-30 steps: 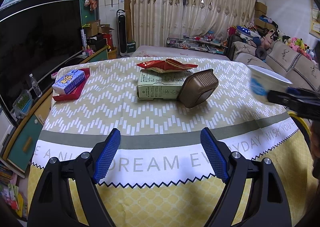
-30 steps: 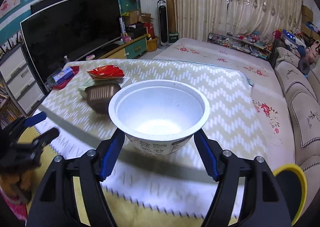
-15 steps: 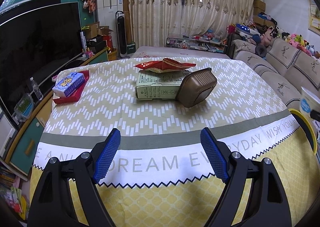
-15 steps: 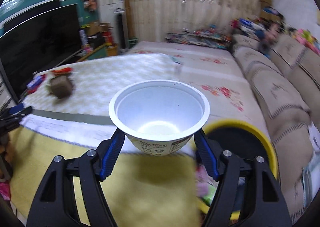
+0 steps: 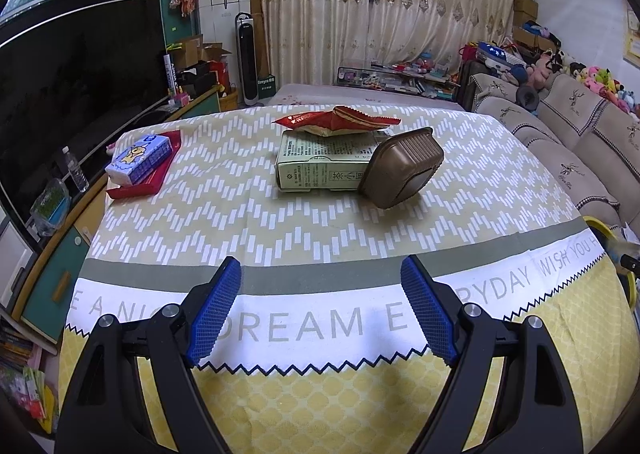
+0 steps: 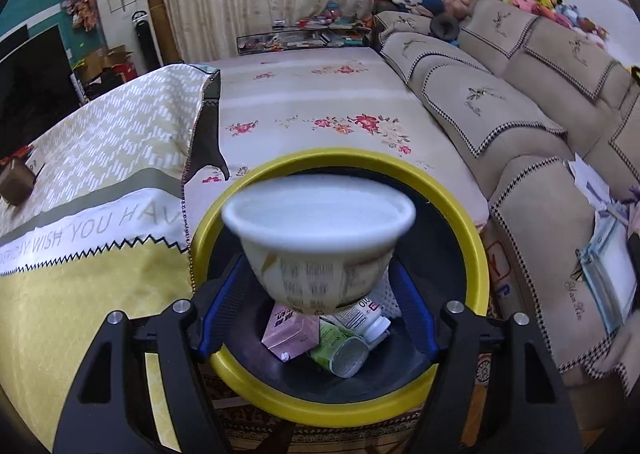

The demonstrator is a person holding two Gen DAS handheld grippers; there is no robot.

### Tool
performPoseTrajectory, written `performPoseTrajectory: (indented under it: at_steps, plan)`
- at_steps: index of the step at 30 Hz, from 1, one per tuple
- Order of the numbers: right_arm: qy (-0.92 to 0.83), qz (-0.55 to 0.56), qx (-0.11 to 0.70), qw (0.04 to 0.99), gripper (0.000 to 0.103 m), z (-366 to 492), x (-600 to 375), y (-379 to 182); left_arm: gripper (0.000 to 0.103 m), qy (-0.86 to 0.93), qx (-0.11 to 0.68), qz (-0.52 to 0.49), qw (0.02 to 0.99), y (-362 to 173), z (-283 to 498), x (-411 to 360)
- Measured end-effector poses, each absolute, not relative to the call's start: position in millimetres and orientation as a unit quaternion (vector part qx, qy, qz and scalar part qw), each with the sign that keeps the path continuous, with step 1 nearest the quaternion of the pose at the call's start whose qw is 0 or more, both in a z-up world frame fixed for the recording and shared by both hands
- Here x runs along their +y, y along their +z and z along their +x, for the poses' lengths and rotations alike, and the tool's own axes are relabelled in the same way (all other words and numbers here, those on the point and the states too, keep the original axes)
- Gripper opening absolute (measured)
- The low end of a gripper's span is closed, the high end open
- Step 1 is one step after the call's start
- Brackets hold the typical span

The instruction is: Collect trash

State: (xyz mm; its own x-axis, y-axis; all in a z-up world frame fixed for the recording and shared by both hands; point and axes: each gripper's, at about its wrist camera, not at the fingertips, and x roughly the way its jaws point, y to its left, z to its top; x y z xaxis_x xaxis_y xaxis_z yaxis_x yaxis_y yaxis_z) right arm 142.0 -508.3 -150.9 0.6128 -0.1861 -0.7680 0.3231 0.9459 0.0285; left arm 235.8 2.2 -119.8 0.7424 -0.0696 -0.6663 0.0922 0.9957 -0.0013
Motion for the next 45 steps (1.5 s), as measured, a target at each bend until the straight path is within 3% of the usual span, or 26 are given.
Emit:
performPoseTrajectory:
  at_steps: [25,33,45]
  plan:
    - [-0.08,0.096,0.379,0.917,0.072,143.1,-471.9,-129.0,0.081,-0.082,0.389,0.052,0.916,-118.0,243.9,-31.2]
    - [-0.068,0.106,0.371,0.92,0.073,141.2,-472.3,-127.2,0.081,-0.081,0.353,0.104,0.926,-94.4,279.4,-56.3]
    - [-0.055,0.108,0.373,0.92,0.073,143.1,-467.1,-126.1,0.07,-0.106,0.353,0.111,0.923,-107.4,324.6,-65.6]
